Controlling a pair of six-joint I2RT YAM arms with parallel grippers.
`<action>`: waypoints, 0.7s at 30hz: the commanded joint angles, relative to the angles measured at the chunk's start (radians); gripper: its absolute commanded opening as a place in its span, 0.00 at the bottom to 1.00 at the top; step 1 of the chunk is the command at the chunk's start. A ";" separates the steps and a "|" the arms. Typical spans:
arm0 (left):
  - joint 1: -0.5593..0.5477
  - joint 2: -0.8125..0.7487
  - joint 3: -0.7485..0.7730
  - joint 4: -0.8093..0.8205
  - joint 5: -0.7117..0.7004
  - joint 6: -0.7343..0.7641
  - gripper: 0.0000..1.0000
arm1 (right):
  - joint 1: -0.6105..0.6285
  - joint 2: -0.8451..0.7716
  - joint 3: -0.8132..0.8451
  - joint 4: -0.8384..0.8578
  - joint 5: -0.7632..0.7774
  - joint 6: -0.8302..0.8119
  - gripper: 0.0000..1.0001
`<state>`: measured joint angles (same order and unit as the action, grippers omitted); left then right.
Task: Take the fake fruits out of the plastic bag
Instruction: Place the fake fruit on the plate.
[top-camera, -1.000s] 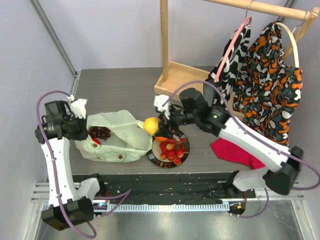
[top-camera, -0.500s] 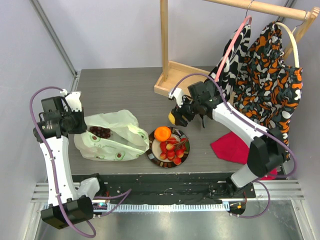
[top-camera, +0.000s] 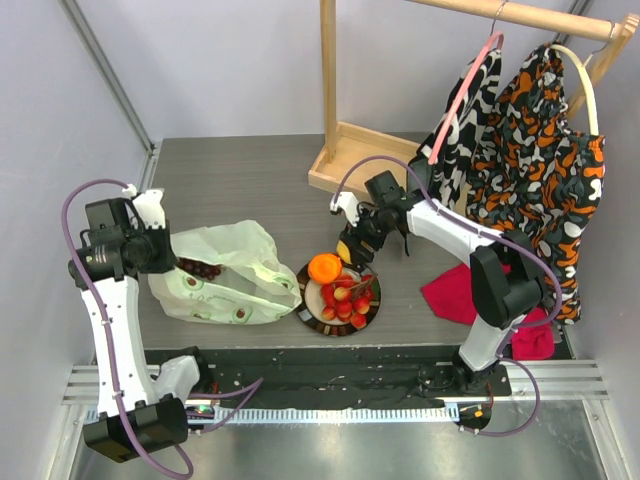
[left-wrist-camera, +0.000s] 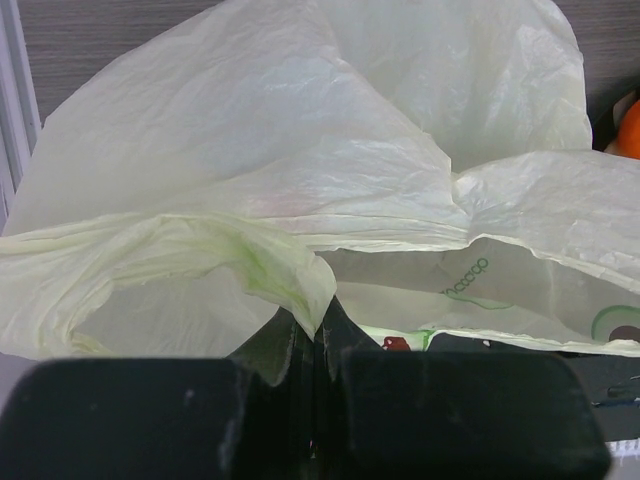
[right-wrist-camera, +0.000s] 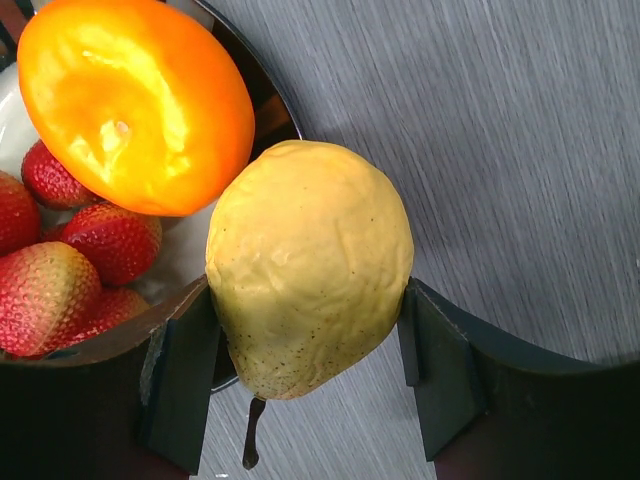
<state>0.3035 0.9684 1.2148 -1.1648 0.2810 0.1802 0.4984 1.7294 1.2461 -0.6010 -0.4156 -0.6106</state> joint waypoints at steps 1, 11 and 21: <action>0.005 -0.022 0.006 -0.006 0.014 -0.012 0.00 | 0.005 0.039 0.032 -0.022 -0.037 -0.005 0.43; 0.006 -0.045 -0.018 0.001 0.021 -0.015 0.00 | 0.005 -0.014 -0.020 -0.097 -0.080 -0.017 0.40; 0.005 -0.043 -0.018 0.013 0.043 -0.011 0.00 | 0.003 -0.041 -0.082 -0.137 -0.126 -0.035 0.54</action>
<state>0.3035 0.9356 1.1938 -1.1709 0.2977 0.1795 0.5007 1.7210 1.1881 -0.7063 -0.5285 -0.6350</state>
